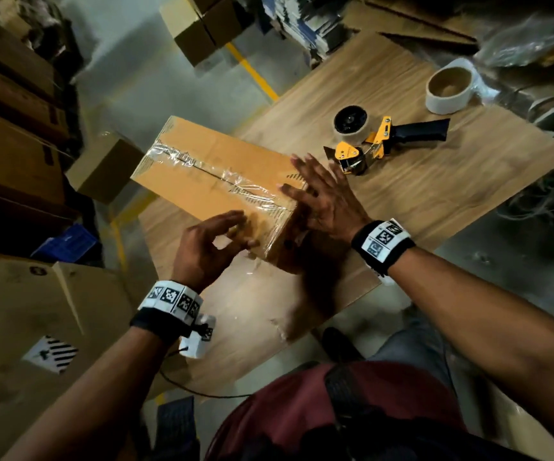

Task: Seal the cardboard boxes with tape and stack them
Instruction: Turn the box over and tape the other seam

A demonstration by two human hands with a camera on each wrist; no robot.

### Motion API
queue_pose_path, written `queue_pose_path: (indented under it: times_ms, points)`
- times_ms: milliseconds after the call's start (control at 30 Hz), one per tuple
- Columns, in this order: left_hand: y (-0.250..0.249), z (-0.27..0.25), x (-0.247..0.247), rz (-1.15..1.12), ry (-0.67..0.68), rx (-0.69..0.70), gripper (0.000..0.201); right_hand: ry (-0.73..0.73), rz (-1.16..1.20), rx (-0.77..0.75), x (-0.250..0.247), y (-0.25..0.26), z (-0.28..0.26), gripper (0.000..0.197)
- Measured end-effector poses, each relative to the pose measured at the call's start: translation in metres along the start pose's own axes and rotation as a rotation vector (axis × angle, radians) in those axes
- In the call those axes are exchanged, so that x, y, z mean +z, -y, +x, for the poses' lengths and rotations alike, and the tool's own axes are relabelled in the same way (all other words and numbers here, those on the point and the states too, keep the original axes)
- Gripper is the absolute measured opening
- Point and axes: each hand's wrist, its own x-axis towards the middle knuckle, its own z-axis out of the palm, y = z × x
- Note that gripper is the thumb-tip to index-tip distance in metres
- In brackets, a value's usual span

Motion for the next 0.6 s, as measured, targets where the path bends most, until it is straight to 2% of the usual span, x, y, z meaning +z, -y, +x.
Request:
queue_pose_path:
  times_ms: [33, 100, 200, 300, 367, 433, 533, 600]
  points:
    - [0.003, -0.01, 0.004, -0.044, -0.1, -0.062, 0.028, 0.027, -0.044, 0.027, -0.003, -0.001, -0.004, 0.119]
    - [0.006, -0.033, 0.016, -0.136, -0.161, -0.194, 0.009, 0.018, -0.011, 0.111, -0.007, 0.008, -0.018, 0.133]
    - [0.008, -0.06, 0.038, -0.262, -0.072, -0.304, 0.015, -0.099, 0.222, 0.3, -0.003, 0.042, -0.04, 0.127]
    - [0.012, -0.065, 0.056, -0.396, -0.077, -0.34, 0.024, -0.195, 0.441, 0.472, 0.004, 0.079, -0.051, 0.104]
    - [0.013, -0.06, 0.061, -0.492, -0.113, -0.369, 0.018, -0.218, 0.392, 0.443, 0.005, 0.09, -0.047, 0.084]
    - [0.017, -0.06, 0.064, -0.577, -0.092, -0.388, 0.017, -0.186, 0.285, 0.306, 0.001, 0.09, -0.036, 0.066]
    - [0.022, -0.064, 0.073, -0.672, -0.056, -0.427, 0.009, -0.039, 0.107, 0.071, -0.003, 0.08, -0.023, 0.058]
    - [0.025, -0.066, 0.081, -0.76, -0.067, -0.49, 0.008, 0.055, 0.019, 0.001, -0.003, 0.07, -0.027, 0.056]
